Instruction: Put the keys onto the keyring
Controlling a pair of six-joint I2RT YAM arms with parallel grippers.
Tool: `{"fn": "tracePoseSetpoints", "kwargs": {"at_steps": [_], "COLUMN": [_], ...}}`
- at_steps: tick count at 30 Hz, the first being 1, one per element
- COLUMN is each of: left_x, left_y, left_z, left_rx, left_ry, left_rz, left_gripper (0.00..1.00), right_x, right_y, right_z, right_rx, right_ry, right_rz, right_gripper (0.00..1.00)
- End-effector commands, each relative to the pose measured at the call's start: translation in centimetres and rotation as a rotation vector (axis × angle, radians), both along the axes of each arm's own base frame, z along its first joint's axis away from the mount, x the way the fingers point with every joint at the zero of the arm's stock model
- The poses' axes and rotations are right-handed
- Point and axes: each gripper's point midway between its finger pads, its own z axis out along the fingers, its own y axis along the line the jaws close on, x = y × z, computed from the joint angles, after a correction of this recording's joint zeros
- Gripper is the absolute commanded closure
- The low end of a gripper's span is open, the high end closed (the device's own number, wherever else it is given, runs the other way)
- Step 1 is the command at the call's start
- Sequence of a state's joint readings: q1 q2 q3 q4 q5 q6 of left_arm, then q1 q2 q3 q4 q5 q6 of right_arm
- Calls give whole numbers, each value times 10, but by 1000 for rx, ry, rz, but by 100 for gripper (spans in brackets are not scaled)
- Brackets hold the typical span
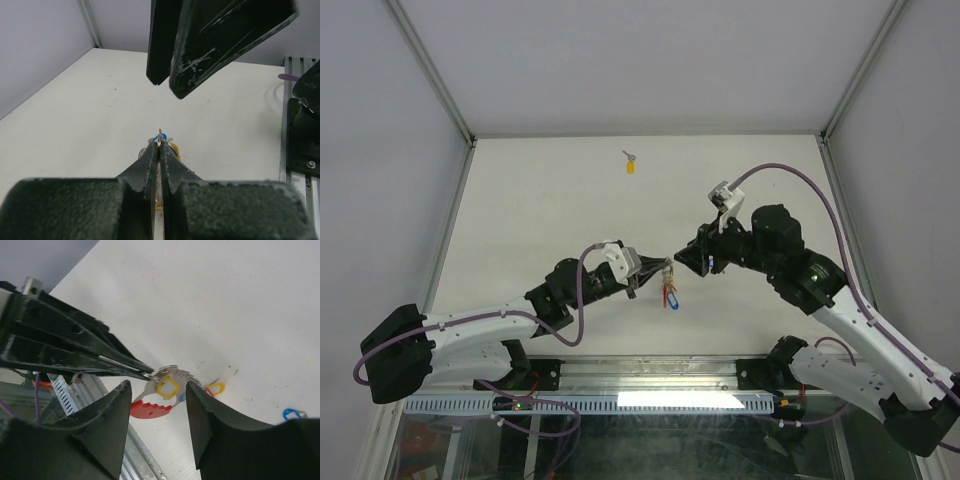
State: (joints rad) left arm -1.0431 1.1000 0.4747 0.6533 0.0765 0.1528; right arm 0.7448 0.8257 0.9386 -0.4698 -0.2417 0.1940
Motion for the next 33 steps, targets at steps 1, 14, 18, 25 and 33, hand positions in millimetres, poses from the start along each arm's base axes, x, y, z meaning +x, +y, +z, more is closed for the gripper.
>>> {"fn": "tracePoseSetpoints", "kwargs": {"at_steps": [1,14,18,25,33], "left_x": [-6,-7,-10,-11,-11], "left_y": [9,17,16,14,13], "left_z": [42,54,56,61,62], "left_rx": [-134,-138,-143,-148,-148], "left_ry": [-57,-79,-81,-88,-92], "left_rz": [-49,-138,-159,-169,-174], "left_gripper": [100,100,100,100,100], "right_x": [9,-3,3,7,-7], "right_y": [9,18,21,25,27], "right_z": [21,6,4,-1,-7], "right_rx": [112,402,417,427,428], "right_ry": [-18,-3,-33,-21,32], "right_rz": [99,412,413,425,515], "right_gripper": [51,55,54,56,60]}}
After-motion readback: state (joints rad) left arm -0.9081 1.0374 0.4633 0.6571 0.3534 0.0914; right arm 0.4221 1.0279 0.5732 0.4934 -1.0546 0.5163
